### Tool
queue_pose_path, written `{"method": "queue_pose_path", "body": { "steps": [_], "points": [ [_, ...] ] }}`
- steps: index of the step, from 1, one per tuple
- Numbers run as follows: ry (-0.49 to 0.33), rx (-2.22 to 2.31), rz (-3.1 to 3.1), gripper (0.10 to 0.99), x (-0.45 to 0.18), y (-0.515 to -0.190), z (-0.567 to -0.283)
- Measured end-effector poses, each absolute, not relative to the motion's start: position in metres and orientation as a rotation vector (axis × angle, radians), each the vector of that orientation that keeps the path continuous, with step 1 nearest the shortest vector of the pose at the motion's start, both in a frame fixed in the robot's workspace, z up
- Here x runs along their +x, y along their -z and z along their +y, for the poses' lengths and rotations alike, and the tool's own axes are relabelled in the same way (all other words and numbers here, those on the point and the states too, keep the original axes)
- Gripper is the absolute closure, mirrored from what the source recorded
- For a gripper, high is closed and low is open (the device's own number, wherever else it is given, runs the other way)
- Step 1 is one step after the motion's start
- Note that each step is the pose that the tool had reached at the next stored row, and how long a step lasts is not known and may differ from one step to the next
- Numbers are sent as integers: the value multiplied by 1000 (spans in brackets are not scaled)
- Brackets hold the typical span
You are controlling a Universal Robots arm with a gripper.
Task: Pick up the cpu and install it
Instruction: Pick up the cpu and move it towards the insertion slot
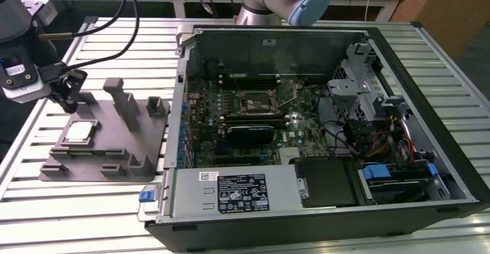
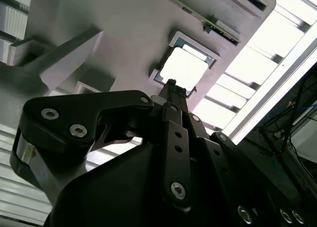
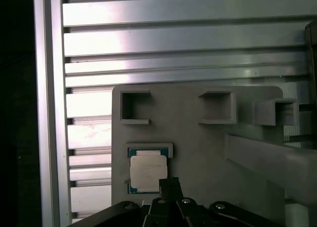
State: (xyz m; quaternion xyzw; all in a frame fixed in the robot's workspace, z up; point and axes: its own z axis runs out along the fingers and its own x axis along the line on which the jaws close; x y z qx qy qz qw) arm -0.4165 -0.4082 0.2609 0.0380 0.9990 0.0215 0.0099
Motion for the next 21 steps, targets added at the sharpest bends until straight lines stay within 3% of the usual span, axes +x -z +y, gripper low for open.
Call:
{"method": "queue_pose_path", "body": {
  "steps": [21],
  "points": [
    [-67,120,3132,980,-426,-225,-415]
  ]
}}
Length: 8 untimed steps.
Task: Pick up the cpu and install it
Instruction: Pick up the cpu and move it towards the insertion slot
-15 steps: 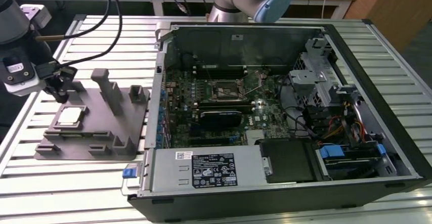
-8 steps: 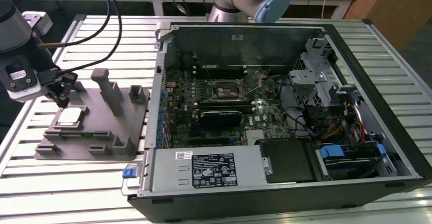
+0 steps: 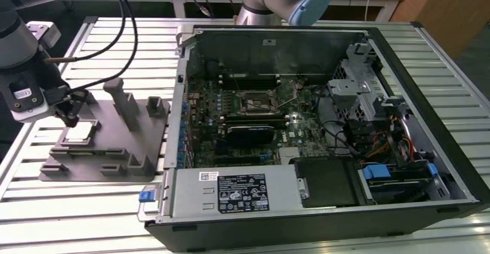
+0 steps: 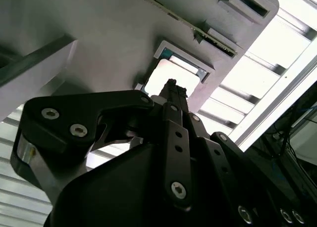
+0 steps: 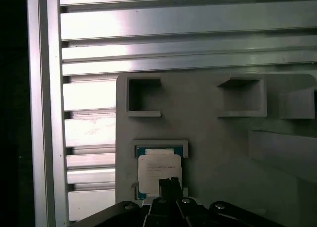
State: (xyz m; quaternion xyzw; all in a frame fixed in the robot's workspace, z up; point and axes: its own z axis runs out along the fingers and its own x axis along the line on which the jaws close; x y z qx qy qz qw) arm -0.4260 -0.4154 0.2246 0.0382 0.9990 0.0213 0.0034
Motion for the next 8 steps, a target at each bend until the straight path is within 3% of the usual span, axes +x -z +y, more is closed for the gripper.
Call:
{"method": "queue_pose_path", "body": {
  "steps": [8],
  "points": [
    [-67,120,3140,980,-427,-211,-417]
  ]
}}
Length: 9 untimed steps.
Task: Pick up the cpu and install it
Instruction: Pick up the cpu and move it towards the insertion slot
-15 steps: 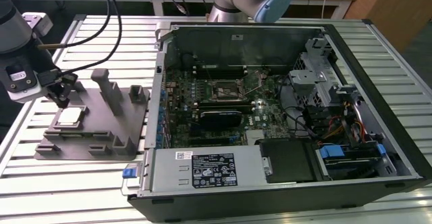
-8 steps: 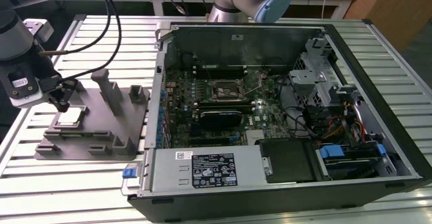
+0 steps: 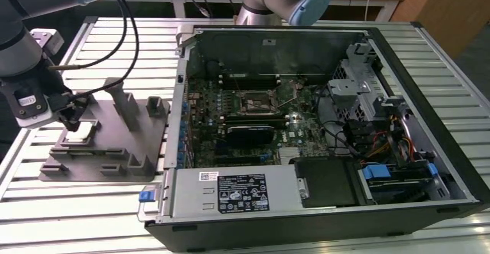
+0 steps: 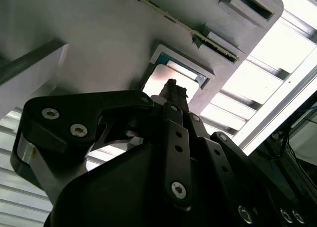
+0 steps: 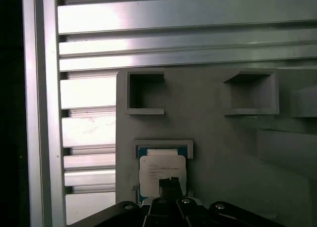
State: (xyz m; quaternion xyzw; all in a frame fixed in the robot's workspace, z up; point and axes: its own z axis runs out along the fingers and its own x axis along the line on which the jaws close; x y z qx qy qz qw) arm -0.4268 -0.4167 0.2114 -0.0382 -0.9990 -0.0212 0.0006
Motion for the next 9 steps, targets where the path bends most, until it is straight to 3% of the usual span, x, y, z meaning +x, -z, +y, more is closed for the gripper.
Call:
{"method": "queue_pose_path", "body": {
  "steps": [9],
  "points": [
    [66,-123,-3134,980,-427,-199,-413]
  ]
}}
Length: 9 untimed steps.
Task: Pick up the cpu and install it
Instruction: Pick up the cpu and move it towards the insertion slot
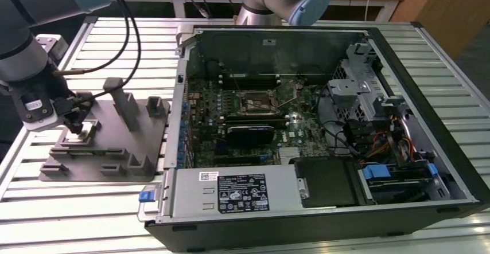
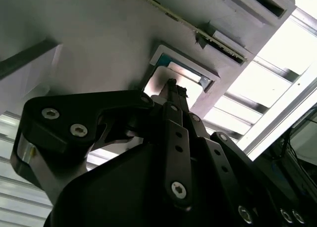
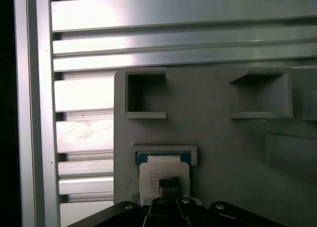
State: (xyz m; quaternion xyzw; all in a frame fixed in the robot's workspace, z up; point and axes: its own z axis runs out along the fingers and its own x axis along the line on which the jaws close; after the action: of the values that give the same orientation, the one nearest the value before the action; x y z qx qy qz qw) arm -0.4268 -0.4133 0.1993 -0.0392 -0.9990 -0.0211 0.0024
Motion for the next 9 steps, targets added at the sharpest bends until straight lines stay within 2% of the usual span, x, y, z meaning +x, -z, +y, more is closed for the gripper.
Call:
{"method": "queue_pose_path", "body": {
  "steps": [9],
  "points": [
    [66,-123,-3134,980,-427,-198,-411]
  ]
}}
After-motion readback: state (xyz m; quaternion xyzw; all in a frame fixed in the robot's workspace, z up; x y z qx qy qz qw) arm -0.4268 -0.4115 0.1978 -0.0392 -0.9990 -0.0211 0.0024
